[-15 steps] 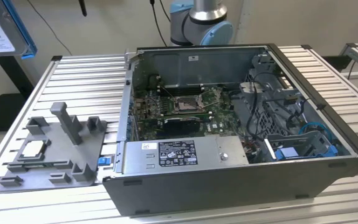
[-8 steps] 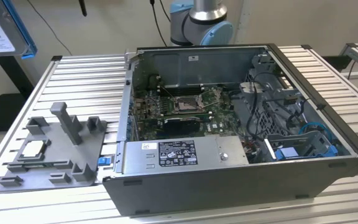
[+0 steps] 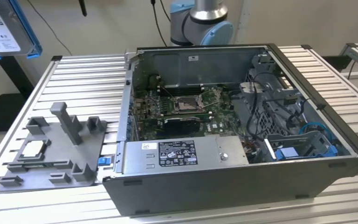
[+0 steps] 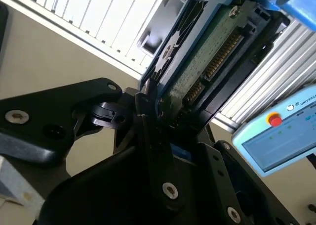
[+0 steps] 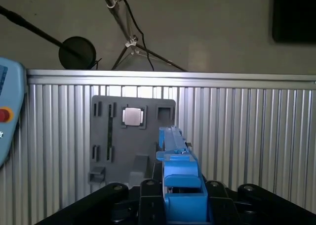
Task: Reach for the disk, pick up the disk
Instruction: 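Pick up the disk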
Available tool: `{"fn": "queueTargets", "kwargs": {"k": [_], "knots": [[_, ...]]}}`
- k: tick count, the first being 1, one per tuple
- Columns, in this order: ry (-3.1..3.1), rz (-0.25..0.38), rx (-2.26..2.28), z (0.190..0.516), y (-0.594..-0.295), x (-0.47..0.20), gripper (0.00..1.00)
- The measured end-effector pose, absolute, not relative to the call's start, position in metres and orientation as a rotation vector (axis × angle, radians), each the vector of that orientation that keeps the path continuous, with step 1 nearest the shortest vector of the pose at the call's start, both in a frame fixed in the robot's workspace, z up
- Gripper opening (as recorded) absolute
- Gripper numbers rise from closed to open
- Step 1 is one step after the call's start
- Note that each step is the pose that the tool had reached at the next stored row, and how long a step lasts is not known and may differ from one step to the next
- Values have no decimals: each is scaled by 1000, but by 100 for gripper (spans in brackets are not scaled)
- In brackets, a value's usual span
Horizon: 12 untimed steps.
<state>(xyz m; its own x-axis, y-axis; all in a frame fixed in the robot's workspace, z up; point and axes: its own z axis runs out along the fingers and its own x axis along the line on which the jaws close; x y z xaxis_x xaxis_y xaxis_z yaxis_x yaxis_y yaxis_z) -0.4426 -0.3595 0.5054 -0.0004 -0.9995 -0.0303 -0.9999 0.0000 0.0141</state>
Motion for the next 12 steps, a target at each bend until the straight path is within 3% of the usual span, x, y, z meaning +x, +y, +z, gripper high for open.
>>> {"fn": "queueTargets", "kwargs": {"k": [12], "knots": [[2213, 49, -2213, 505, -359, -425, 0]]}}
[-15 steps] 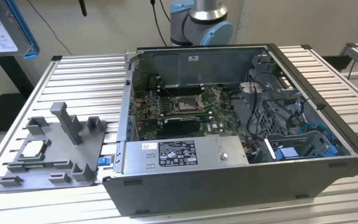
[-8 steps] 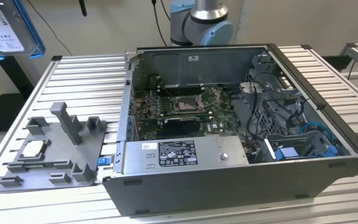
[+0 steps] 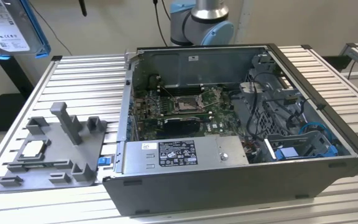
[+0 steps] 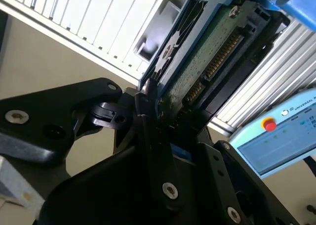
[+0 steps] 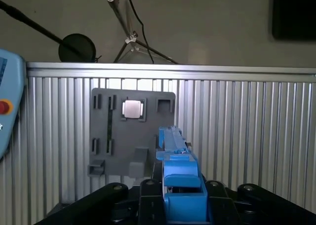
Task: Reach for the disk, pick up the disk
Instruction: 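Pick up the disk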
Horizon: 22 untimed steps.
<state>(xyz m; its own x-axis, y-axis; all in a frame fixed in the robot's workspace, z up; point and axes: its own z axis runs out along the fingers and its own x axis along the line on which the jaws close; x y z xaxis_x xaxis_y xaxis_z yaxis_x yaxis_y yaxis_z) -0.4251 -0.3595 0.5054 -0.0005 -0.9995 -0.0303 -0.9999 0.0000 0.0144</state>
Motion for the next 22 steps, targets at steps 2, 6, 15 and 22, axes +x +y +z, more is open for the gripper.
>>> {"fn": "queueTargets", "kwargs": {"k": [2, 6, 15, 22], "knots": [[2213, 49, -2213, 505, -359, -422, 0], [2214, 50, -2213, 505, -359, -414, 0], [2214, 50, -2213, 505, -359, -391, 0], [2214, 50, -2213, 505, -359, -374, 0]]}}
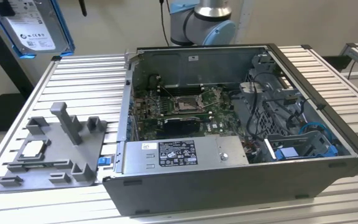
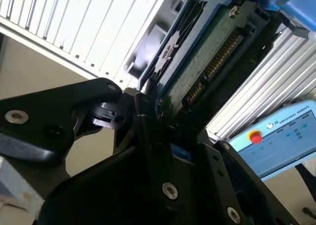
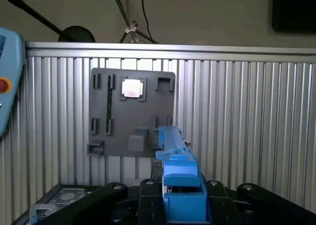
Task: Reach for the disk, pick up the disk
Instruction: 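Pick up the disk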
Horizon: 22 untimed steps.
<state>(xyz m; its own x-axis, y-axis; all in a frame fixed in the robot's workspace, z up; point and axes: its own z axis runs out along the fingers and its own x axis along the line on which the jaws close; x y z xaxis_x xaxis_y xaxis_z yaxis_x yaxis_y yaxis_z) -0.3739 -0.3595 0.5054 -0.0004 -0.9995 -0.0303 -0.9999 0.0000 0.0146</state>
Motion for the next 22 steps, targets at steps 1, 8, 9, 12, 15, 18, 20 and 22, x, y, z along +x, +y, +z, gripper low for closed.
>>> {"fn": "queueTargets", "kwargs": {"k": [1, 8, 9, 12, 15, 18, 20, 22], "knots": [[2213, 50, -2213, 505, -360, -371, 0], [2214, 50, -2213, 505, -359, -352, 0], [2214, 50, -2213, 505, -359, -349, 0], [2214, 50, -2213, 505, -359, -341, 0], [2214, 50, -2213, 505, -359, -331, 0], [2214, 50, -2213, 505, -359, -322, 0], [2214, 50, -2213, 505, -359, -316, 0], [2214, 50, -2213, 505, -359, -310, 0]]}}
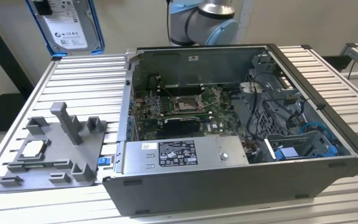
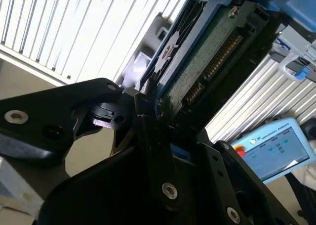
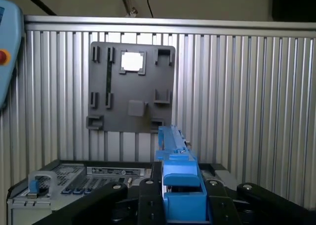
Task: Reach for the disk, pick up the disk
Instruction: 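Pick up the disk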
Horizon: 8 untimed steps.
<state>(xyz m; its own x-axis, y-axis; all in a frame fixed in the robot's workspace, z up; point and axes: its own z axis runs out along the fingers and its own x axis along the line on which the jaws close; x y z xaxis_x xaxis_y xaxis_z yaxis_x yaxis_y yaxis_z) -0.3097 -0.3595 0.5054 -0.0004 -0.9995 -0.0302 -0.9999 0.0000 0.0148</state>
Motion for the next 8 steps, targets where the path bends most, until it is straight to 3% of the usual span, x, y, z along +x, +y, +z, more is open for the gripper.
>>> {"fn": "queueTargets", "kwargs": {"k": [8], "knots": [[2214, 50, -2213, 505, -360, -285, 0]]}}
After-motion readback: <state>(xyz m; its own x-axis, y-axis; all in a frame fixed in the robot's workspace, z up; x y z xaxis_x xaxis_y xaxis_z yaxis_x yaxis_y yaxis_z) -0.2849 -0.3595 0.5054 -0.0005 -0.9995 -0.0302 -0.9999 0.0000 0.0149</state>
